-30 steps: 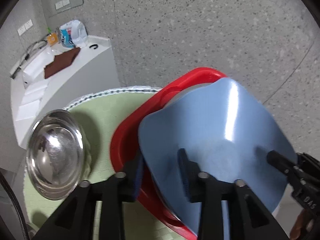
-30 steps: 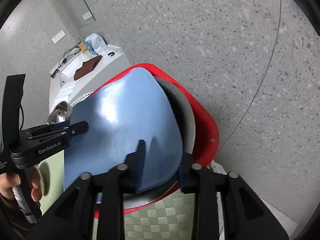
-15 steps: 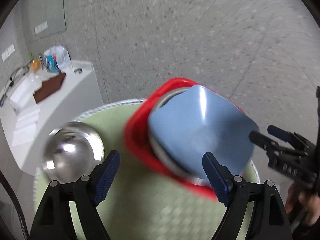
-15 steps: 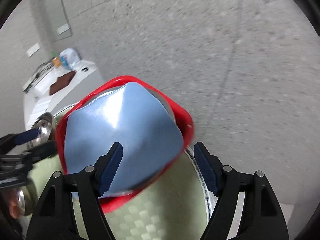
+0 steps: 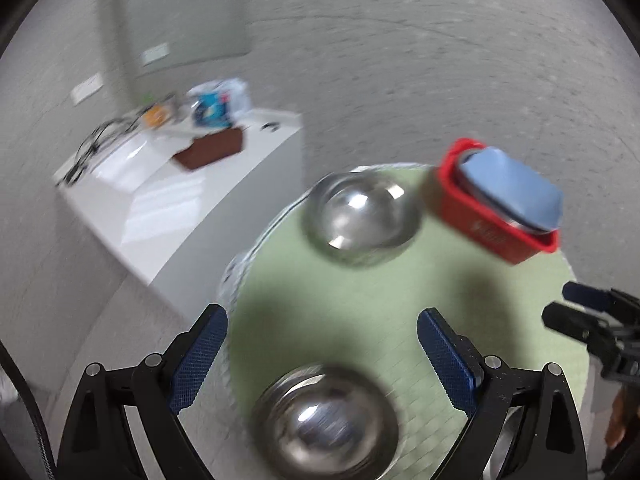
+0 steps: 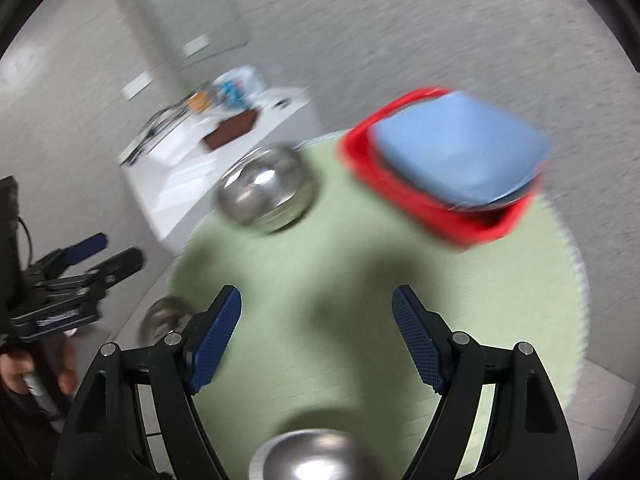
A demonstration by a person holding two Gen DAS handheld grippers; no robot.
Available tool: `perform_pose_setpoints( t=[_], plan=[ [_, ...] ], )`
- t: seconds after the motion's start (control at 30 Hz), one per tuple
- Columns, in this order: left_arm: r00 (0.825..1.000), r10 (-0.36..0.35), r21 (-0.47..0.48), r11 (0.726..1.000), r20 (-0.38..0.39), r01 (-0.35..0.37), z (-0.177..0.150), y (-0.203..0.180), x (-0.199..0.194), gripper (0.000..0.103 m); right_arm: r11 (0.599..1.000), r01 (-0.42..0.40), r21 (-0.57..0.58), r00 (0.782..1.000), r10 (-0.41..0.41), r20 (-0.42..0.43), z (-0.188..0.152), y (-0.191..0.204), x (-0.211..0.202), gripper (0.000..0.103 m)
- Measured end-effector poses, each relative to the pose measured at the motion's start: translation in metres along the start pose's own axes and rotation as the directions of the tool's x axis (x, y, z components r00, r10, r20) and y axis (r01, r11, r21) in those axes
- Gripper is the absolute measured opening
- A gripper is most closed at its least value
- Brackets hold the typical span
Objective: Organize plates and bowls
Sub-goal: 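Grasp a medium steel bowl rim with both grippers and lift it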
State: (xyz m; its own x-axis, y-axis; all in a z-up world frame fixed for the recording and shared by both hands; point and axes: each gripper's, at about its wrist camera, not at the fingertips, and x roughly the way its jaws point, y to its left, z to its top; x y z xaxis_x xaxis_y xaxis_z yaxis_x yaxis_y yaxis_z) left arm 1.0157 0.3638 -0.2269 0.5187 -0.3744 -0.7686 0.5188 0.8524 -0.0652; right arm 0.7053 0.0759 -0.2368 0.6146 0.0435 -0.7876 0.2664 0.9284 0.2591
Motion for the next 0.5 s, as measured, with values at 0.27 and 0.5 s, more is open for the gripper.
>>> perform_pose_setpoints(
  t=[0.27,0.5],
  plan=[
    [0.989,0.065,-0.122,0.989,-0.134,-0.082,-0.060,0.035,0.010,0.081,0.992,-0.097,-0.076,0.982,0.083,-0.171,-0.028,0.069,0.065,0.078],
    [0.969,0.017,-0.174,0.983,-0.247,-0.062,-0.067,0.027,0.042,0.035,0.986,-0.154,-0.068,0.943,0.126,-0.309,-0.041,0.084,0.114,0.058]
  ],
)
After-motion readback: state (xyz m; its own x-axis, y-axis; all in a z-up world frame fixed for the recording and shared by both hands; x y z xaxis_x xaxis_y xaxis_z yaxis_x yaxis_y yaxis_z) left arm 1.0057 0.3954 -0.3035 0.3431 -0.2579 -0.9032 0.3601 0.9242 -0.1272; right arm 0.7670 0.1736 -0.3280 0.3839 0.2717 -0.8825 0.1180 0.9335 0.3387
